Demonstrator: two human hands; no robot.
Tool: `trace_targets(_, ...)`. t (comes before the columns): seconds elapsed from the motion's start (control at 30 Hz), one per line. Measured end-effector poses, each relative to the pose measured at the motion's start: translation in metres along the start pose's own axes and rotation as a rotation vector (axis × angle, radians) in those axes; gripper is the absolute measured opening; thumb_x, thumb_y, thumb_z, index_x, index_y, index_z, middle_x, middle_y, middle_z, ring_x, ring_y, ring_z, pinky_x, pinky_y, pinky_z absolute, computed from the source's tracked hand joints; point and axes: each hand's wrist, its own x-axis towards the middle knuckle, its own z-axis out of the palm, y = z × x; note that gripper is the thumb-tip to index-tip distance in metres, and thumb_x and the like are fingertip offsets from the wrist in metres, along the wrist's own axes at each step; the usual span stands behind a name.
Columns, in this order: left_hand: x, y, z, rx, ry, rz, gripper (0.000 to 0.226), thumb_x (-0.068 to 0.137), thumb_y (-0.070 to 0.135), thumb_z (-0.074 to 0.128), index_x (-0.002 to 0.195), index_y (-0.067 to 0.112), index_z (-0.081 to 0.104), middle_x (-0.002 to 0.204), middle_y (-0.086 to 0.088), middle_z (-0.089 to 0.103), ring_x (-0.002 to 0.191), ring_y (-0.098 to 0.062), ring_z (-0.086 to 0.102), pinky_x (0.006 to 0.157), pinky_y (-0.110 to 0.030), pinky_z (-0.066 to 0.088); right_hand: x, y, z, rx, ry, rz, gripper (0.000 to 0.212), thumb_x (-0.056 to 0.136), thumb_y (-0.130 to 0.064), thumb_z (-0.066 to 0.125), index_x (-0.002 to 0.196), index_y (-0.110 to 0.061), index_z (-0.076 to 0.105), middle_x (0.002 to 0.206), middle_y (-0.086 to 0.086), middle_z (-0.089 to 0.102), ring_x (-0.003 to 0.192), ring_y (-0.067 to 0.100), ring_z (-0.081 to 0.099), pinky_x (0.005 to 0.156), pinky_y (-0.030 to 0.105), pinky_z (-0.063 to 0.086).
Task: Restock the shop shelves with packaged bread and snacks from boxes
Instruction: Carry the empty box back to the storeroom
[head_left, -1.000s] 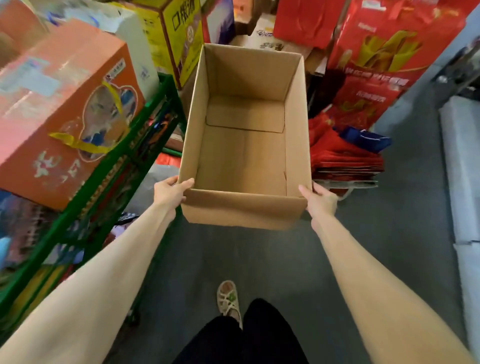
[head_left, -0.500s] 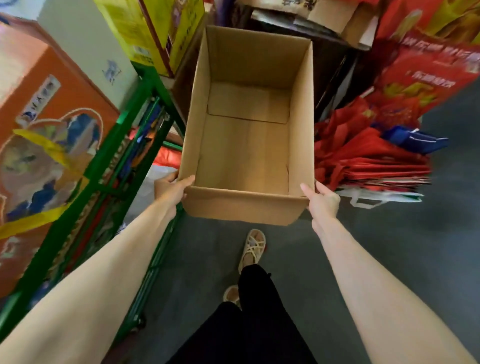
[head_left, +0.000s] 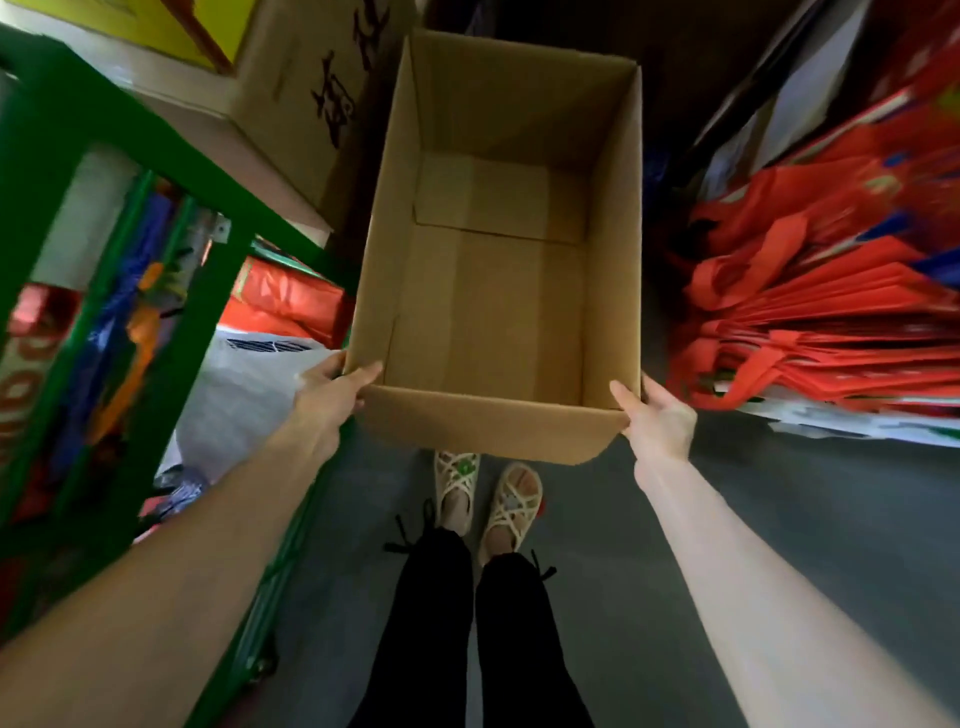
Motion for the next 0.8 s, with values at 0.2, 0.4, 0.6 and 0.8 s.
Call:
trace_targets(0.2, 0.094, -0.025, 0.034, 0.053, -0.023, -0.021, 0.033, 0.087, 0.016, 0.071, 0.119, 0.015, 0.066, 0.091, 0.006, 0.067, 0.074, -0.006, 0.058, 0.058, -0.018, 0.04, 0.077, 0.036, 0.047, 0.049, 0.037, 0.046, 0.046, 0.084, -0.011, 0.074, 0.128, -0.011, 0.061, 0.105, 0.0, 0.07, 0.102, 0.019, 0.066, 0.101, 0.042, 0.049)
trace_targets(0.4, 0.173, -0.045, 0.061, 0.097, -0.027, -0.012, 0.029, 0.085, 0.013, 0.072, 0.114, 0.015, 0.067, 0.084, 0.009, 0.066, 0.07, -0.004, 0.057, 0.051, -0.012, 0.041, 0.141, 0.072, 0.089, 0.023, 0.058, 0.077, 0.047, 0.084, -0.015, 0.074, 0.128, -0.013, 0.061, 0.091, -0.009, 0.068, 0.1, 0.018, 0.067, 0.1, 0.041, 0.05)
trace_targets(0.6, 0.223, -0.059, 0.085, 0.115, -0.038, -0.02, 0.03, 0.085, 0.013, 0.072, 0.115, 0.014, 0.067, 0.086, 0.008, 0.067, 0.072, -0.005, 0.058, 0.054, -0.015, 0.043, 0.184, 0.087, 0.115, 0.049, 0.093, 0.109, 0.047, 0.084, -0.012, 0.073, 0.129, -0.01, 0.06, 0.1, -0.005, 0.066, 0.103, 0.017, 0.065, 0.102, 0.04, 0.049)
trace_targets(0.8, 0.258, -0.068, 0.1, 0.106, -0.021, -0.052, 0.04, 0.085, 0.014, 0.072, 0.123, 0.015, 0.063, 0.097, 0.007, 0.067, 0.083, -0.008, 0.061, 0.062, -0.019, 0.043, 0.206, 0.097, 0.134, 0.095, 0.107, 0.117, 0.044, 0.083, -0.009, 0.073, 0.126, -0.01, 0.062, 0.1, -0.004, 0.068, 0.101, 0.017, 0.066, 0.101, 0.039, 0.049)
